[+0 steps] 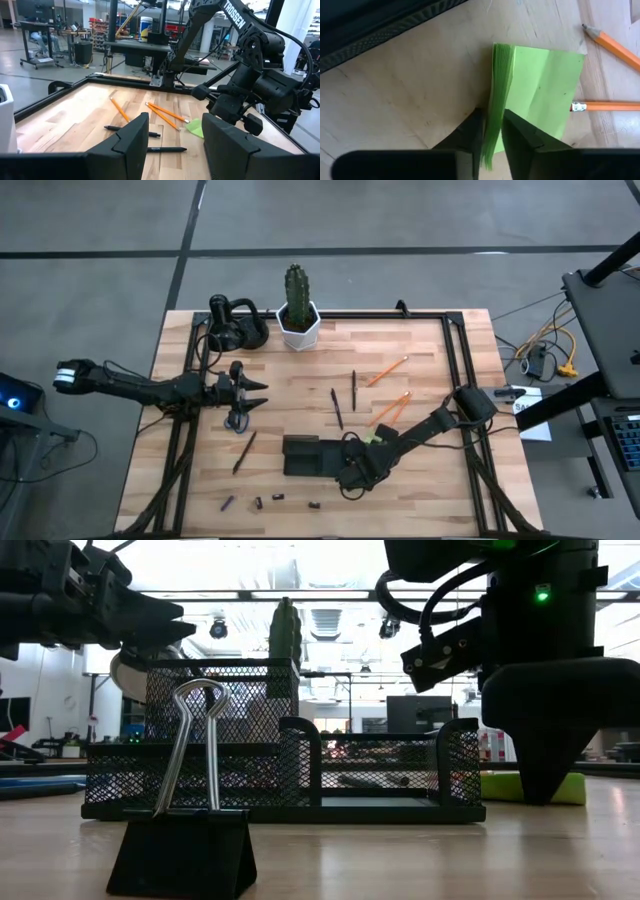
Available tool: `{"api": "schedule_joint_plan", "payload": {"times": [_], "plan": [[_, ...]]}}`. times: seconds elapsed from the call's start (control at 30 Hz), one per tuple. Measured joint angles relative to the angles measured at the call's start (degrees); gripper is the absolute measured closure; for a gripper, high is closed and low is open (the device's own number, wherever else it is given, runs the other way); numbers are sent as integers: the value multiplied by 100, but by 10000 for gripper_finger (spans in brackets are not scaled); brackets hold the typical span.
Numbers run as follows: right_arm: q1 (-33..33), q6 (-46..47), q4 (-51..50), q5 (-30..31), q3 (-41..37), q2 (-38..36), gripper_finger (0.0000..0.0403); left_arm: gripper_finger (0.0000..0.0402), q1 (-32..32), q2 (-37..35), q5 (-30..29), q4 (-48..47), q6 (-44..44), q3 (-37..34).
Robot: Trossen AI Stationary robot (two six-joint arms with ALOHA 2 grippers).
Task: Pick and place office supplies into organizer
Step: Put the sticky note into the desk organizer
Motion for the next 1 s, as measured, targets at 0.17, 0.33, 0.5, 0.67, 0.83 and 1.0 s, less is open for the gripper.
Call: {"api": "schedule_joint_plan", "payload": {"times": [0.17, 0.33, 0.5, 0.67, 0.83, 1.0], "plan": [[-2, 0, -7, -19, -2, 4, 390, 232, 0, 0, -1, 0, 0, 0], [-1, 0, -90, -94, 22, -30, 394, 232, 0, 0, -1, 0, 0, 0], [35, 59, -443, -148, 182, -121, 394, 232, 0, 0, -1, 0, 0, 0], [124, 50, -724, -150, 477, -134, 394, 232, -1, -15, -1, 13, 44, 0], [224, 199, -1299, -150, 1038, -143, 394, 232, -1, -30, -1, 54, 48, 0], [367, 118, -1623, 138, 1634, -147, 394, 232, 0, -37, -1, 125, 48, 0]]}}
